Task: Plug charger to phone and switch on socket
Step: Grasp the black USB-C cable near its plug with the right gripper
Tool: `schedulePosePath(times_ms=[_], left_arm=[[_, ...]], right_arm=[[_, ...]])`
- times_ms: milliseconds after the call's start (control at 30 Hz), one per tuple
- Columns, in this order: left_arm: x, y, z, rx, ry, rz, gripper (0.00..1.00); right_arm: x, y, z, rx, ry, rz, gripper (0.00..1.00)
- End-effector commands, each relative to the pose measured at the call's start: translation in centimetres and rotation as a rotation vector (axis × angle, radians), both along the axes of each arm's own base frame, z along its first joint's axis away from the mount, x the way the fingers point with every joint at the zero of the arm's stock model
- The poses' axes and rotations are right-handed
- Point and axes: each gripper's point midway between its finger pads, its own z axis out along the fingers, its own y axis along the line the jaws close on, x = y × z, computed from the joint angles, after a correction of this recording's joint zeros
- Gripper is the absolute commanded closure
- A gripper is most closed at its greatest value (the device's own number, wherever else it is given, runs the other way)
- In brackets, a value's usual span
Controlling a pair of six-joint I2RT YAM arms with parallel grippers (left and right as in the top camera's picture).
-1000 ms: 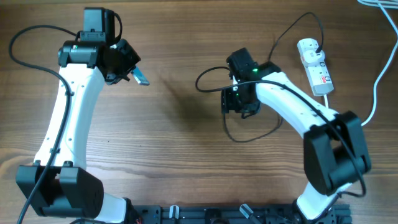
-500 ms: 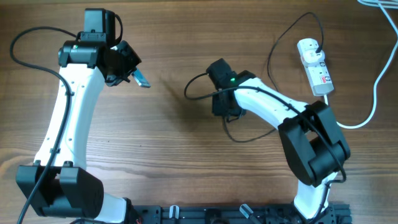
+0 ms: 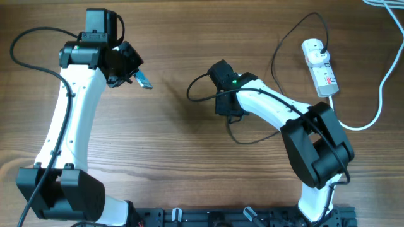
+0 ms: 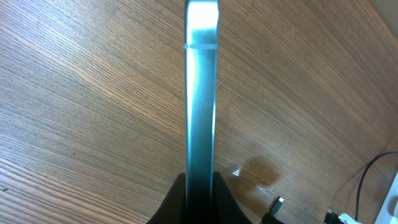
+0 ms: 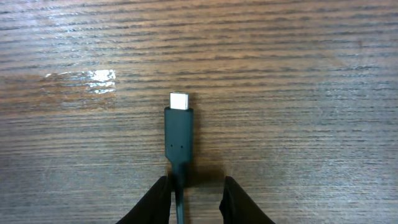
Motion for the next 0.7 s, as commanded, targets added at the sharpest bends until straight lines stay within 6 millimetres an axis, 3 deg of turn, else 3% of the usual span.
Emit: schedulePosePath(times_ms=[0, 167, 400, 667], left_arm=[[0.27, 0.12, 0.45, -0.004, -0.016, -0.007, 0.96], [0.27, 0.12, 0.45, -0.004, -0.016, -0.006, 0.96], [0.26, 0.12, 0.45, -0.004, -0.016, -0.007, 0.96], [0.34, -0.43, 0.55, -0.033, -0.020, -0.021, 0.96]], right_arm=[[-0.24, -0.42, -1.56, -0.027, 0.024, -0.010, 0.71], [-0.33, -0.02, -2.25, -0.008, 0.039, -0.007, 0.72], [-0.32, -0.01, -2.34, -0.009, 0.040, -0.006, 0.87], [0.12, 0.53, -1.63, 0.003, 0.029, 0.055, 0.94]])
